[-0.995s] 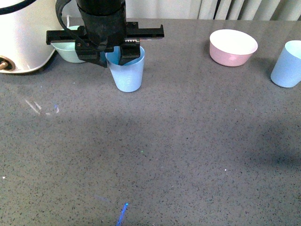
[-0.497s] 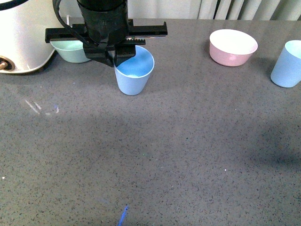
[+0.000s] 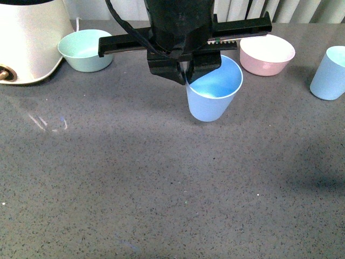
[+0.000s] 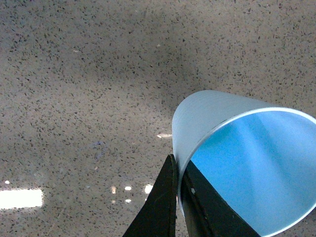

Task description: Stack blue cups with both arms

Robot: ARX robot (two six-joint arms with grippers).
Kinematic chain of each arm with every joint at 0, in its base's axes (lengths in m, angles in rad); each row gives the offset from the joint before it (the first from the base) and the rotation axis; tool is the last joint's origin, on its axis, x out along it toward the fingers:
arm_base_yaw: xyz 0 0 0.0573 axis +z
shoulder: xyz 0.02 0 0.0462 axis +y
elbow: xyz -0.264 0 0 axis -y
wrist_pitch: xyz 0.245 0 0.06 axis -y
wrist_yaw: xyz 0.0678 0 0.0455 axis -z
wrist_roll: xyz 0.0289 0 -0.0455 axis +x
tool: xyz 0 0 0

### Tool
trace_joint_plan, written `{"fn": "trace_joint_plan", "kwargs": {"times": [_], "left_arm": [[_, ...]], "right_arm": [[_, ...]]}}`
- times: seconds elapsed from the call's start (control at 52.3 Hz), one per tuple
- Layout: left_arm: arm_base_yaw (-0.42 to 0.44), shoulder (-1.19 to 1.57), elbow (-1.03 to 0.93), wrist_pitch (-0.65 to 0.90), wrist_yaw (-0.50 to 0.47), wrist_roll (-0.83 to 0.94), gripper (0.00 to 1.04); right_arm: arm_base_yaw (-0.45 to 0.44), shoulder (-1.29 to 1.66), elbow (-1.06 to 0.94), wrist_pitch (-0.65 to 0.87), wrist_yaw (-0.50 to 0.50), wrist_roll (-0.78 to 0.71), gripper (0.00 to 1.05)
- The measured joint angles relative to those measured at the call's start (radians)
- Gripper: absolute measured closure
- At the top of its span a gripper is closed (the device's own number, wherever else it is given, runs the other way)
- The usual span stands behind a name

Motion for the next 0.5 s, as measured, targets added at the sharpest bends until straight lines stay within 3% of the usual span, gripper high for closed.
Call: {"fn": "trace_joint_plan", "kwargs": {"times": [0.497], "left_arm": [[-0.064,0.027,-0.033,0.016,-0.023,-0.034,1.03]], "right_arm": [[0.000,0.000,0.000,0.000,0.000,0.000,0.09]]}}
